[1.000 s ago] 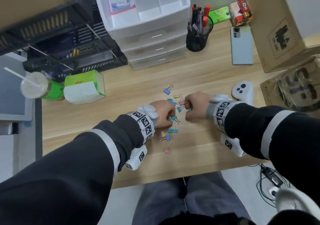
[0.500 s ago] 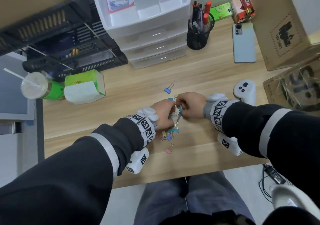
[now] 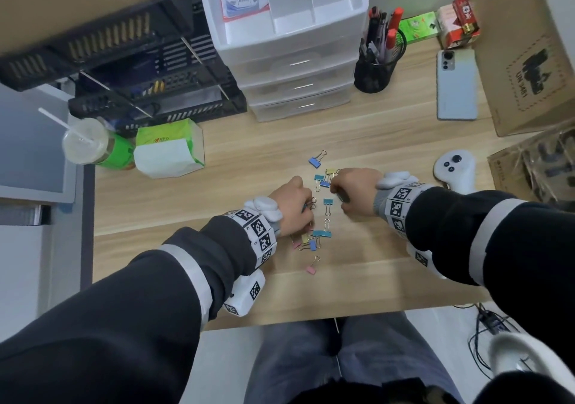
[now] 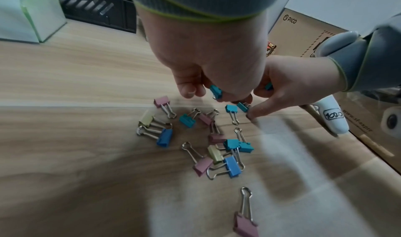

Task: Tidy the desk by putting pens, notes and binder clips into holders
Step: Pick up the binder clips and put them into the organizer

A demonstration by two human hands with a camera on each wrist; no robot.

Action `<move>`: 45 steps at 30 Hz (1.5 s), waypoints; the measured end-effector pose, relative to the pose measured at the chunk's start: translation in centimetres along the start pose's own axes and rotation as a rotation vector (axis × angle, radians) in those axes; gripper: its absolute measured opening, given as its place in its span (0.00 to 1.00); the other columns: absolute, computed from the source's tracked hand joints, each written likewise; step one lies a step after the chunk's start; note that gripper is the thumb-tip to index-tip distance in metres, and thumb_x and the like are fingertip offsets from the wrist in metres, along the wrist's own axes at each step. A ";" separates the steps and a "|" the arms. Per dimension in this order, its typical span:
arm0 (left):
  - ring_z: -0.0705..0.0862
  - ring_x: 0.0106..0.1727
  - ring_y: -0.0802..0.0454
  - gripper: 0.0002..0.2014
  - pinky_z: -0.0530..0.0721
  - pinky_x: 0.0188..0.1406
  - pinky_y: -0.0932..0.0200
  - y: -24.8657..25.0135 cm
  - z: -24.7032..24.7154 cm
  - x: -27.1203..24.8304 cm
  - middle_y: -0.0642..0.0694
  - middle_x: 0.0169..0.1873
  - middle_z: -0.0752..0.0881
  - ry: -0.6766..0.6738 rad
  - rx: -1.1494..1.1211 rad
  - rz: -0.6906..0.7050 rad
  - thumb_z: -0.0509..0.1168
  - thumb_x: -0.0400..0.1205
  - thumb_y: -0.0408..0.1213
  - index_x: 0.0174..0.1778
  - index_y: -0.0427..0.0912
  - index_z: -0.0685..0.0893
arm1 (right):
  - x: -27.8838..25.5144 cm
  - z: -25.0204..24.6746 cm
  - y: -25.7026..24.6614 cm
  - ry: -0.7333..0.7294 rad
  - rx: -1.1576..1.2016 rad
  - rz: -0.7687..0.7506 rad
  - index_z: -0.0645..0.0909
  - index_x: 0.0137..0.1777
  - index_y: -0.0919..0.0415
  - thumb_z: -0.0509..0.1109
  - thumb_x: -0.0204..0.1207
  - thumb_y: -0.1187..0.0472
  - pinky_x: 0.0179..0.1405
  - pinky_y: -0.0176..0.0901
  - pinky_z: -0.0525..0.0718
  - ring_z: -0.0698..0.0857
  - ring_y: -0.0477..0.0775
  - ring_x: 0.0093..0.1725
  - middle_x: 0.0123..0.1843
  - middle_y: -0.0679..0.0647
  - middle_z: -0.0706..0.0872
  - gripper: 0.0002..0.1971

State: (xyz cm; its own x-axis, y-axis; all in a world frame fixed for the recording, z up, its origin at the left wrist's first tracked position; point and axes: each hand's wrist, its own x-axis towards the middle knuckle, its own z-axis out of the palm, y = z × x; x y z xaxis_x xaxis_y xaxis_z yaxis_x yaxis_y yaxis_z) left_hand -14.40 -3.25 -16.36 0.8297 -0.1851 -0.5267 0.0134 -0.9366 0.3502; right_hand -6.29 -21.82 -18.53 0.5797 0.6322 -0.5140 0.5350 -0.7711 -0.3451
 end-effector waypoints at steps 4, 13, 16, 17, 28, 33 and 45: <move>0.82 0.46 0.38 0.11 0.80 0.47 0.47 0.8 0.2 0.2 0.39 0.51 0.77 0.016 -0.006 0.011 0.57 0.84 0.37 0.51 0.33 0.82 | -0.1 0.0 0.3 -0.006 -0.068 0.002 0.84 0.59 0.48 0.70 0.75 0.56 0.43 0.41 0.77 0.86 0.55 0.54 0.57 0.48 0.85 0.12; 0.84 0.44 0.42 0.10 0.82 0.41 0.50 2.0 0.2 1.6 0.42 0.47 0.85 -0.020 0.058 -0.039 0.55 0.84 0.39 0.53 0.41 0.80 | -3.0 -1.4 0.4 0.105 0.250 0.086 0.80 0.47 0.54 0.73 0.68 0.52 0.40 0.47 0.84 0.84 0.55 0.40 0.41 0.48 0.85 0.11; 0.81 0.35 0.45 0.13 0.73 0.29 0.56 2.6 0.1 2.3 0.45 0.37 0.83 -0.034 0.146 -0.098 0.59 0.82 0.49 0.45 0.42 0.78 | -3.2 -1.2 0.9 0.062 0.392 0.157 0.78 0.44 0.55 0.70 0.74 0.55 0.41 0.46 0.79 0.84 0.58 0.43 0.44 0.51 0.87 0.05; 0.79 0.32 0.46 0.15 0.69 0.27 0.58 2.8 0.1 2.7 0.45 0.34 0.82 -0.049 0.178 -0.117 0.58 0.81 0.51 0.40 0.42 0.78 | -3.2 -1.0 1.2 0.046 0.427 0.175 0.78 0.43 0.56 0.68 0.77 0.55 0.42 0.46 0.77 0.83 0.60 0.45 0.45 0.53 0.87 0.06; 0.75 0.29 0.46 0.20 0.68 0.28 0.59 4.6 0.6 4.9 0.46 0.28 0.77 -0.148 0.290 -0.148 0.56 0.84 0.50 0.29 0.42 0.72 | -3.5 0.3 2.2 -0.036 0.736 0.265 0.83 0.40 0.60 0.59 0.85 0.60 0.46 0.52 0.86 0.84 0.54 0.35 0.32 0.52 0.87 0.14; 0.70 0.24 0.49 0.18 0.67 0.25 0.62 4.9 -0.1 4.3 0.48 0.24 0.74 -0.113 0.219 -0.197 0.58 0.78 0.52 0.27 0.44 0.72 | -2.8 0.1 1.7 -0.096 0.717 0.241 0.84 0.44 0.56 0.55 0.80 0.73 0.48 0.37 0.80 0.83 0.52 0.45 0.37 0.48 0.86 0.18; 0.75 0.26 0.43 0.21 0.69 0.25 0.57 1.0 -1.9 2.0 0.45 0.24 0.79 0.066 0.014 -0.228 0.53 0.80 0.48 0.27 0.40 0.81 | -1.8 1.5 -2.8 -0.184 0.131 -0.160 0.79 0.54 0.48 0.80 0.66 0.51 0.30 0.41 0.72 0.81 0.50 0.38 0.37 0.44 0.80 0.18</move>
State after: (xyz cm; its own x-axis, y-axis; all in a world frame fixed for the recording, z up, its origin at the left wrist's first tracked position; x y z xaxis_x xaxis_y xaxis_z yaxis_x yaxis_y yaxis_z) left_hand -11.72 -4.03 -15.60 0.8409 0.0510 -0.5388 0.1970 -0.9561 0.2169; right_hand -9.77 -20.88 -17.86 0.3665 0.7317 -0.5748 0.5194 -0.6734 -0.5261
